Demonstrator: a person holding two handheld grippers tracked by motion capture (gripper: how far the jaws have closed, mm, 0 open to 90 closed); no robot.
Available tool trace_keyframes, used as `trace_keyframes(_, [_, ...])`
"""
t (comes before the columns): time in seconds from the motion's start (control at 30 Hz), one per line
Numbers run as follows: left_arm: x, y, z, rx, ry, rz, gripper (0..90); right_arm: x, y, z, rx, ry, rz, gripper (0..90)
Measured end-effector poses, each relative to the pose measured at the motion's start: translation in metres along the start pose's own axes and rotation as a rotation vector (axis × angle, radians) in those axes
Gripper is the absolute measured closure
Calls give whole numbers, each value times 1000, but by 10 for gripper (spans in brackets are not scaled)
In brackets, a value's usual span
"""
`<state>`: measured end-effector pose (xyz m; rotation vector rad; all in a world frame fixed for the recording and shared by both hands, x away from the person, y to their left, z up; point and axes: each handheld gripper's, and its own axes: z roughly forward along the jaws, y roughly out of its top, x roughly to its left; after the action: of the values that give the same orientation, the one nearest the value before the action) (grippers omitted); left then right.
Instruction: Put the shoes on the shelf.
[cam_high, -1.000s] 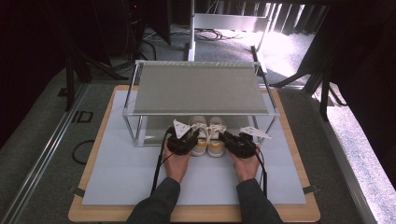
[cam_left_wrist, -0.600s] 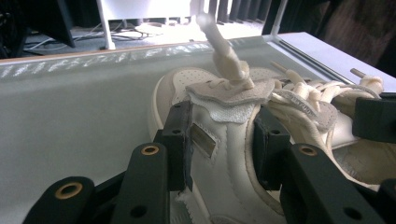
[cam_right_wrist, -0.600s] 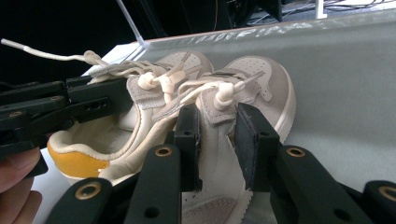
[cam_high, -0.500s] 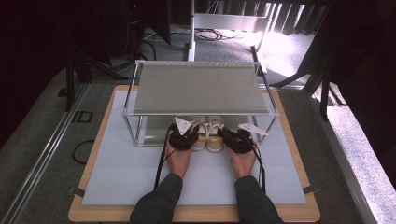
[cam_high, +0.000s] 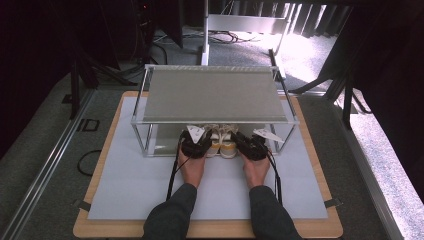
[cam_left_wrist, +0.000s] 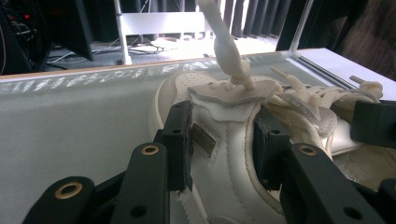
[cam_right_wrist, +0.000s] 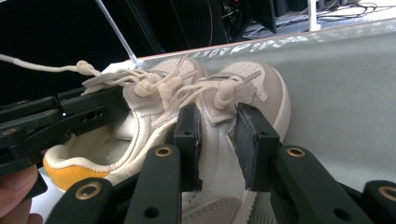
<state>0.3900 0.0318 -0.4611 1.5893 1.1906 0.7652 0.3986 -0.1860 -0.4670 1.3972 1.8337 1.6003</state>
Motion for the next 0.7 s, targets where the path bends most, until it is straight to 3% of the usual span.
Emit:
trace_keyframes(0.43, [1,-1,7,13,11,-39,638,-3,3,8,5,-19,9,712])
trace_keyframes(0.6, [1,-1,9,25,10,-34,632,-5,2,8,19,-29,27,711])
trace_keyframes(0.63, [3,0,10,27,-2,-9,632,-5,2,8,19,-29,27,711])
trace_keyframes(0.7, [2,2,11,36,2,0,628,-6,2,9,29,-33,37,710])
